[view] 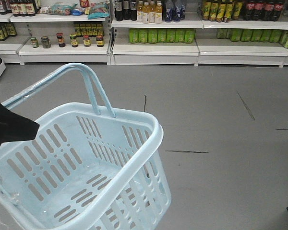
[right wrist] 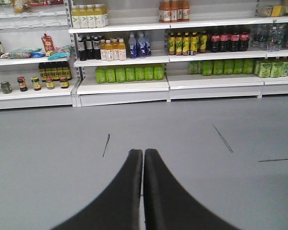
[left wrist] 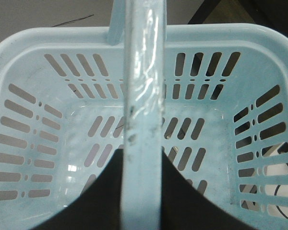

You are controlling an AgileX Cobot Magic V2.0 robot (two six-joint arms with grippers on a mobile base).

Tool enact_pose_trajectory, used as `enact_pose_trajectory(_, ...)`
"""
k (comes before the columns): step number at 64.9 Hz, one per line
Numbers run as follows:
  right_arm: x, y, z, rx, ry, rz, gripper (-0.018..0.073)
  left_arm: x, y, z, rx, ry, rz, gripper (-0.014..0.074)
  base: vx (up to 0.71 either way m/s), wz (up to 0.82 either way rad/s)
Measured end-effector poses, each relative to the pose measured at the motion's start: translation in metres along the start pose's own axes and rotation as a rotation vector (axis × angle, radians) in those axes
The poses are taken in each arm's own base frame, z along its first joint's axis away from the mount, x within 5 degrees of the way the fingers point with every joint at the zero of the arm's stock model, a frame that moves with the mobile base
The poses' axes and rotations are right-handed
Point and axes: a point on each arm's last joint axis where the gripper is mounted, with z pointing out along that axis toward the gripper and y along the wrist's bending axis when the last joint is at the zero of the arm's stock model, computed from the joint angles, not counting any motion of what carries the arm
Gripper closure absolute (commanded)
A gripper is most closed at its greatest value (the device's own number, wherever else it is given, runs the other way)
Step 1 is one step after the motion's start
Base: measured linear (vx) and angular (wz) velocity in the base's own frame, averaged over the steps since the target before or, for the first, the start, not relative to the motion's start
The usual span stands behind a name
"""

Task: Pick three apples into basket with both arms
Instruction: 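Turn the base across the floor carrying the basket in the left gripper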

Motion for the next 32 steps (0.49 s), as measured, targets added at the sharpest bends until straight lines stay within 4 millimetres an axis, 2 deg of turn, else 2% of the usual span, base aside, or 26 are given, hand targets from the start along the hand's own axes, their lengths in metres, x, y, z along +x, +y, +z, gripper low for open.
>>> enact_pose_trajectory(17, 0.0000, 0.0000, 0.0000, 0.000, 0.000, 0.000, 0.0564, 0.0000, 0.0001, 0.0000, -0.001, 0.000, 0.000, 0.0604, 0.18, -0.15)
enact_pose_trajectory(32, 0.0000, 0.0000, 0.0000, 0.000, 0.000, 0.000, 0.0564, 0.0000, 0.0002, 0.0000, -0.002, 0.000, 0.001, 0.0604, 0.13, -0.38)
